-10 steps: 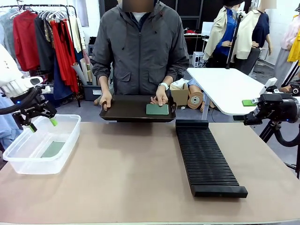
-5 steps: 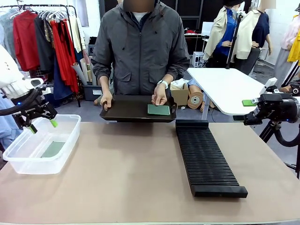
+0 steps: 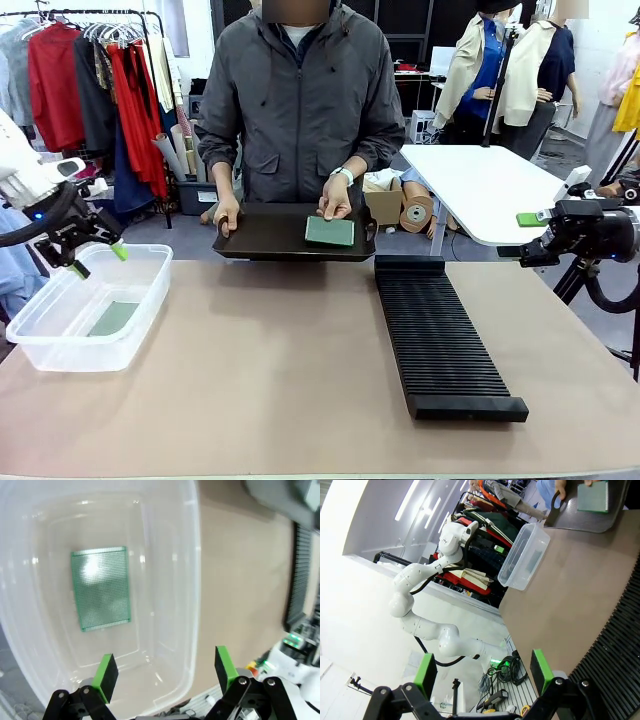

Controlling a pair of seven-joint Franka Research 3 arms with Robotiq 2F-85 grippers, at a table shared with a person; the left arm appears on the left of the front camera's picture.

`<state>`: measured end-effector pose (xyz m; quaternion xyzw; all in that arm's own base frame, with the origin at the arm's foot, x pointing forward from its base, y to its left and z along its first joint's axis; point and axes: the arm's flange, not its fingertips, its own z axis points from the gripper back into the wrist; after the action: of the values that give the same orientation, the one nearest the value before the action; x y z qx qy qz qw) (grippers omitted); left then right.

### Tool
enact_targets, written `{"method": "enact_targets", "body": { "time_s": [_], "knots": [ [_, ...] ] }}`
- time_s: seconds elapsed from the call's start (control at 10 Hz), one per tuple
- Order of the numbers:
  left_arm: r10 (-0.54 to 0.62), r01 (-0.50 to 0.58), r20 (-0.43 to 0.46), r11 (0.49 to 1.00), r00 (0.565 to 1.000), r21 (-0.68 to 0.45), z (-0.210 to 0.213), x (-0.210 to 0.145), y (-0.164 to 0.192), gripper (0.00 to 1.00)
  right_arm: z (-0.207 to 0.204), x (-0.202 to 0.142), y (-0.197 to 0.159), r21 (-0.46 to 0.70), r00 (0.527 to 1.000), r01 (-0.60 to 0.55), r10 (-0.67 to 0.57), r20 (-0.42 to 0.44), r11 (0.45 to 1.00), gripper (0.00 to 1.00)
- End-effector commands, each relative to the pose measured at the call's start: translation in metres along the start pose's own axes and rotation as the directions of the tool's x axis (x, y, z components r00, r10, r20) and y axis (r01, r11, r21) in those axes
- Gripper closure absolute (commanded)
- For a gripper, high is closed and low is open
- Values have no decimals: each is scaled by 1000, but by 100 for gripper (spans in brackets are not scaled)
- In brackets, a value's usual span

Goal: Sort PCBs into racks and boxes based on the side picked up.
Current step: Pick up the Blank PCB handed by the Human.

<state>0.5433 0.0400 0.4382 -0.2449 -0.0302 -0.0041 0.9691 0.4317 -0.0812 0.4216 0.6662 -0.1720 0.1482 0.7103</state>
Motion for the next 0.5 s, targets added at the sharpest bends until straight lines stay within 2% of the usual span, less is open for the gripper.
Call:
{"method": "enact_targets", "body": {
  "time_s": [0.0,0.2,0.4],
  "knots": [
    [-67,63,-12,980,998,-188,15,-3,11,0,1,2,2,-1,1000,-10,10,0,1000,0],
    [-146,145,30,893,989,-427,22,-2,16,0,1,2,2,-1,1000,-10,10,0,1000,0],
    [-171,191,93,768,981,-612,30,-1,21,0,1,2,2,-1,1000,-10,10,0,1000,0]
  ]
}}
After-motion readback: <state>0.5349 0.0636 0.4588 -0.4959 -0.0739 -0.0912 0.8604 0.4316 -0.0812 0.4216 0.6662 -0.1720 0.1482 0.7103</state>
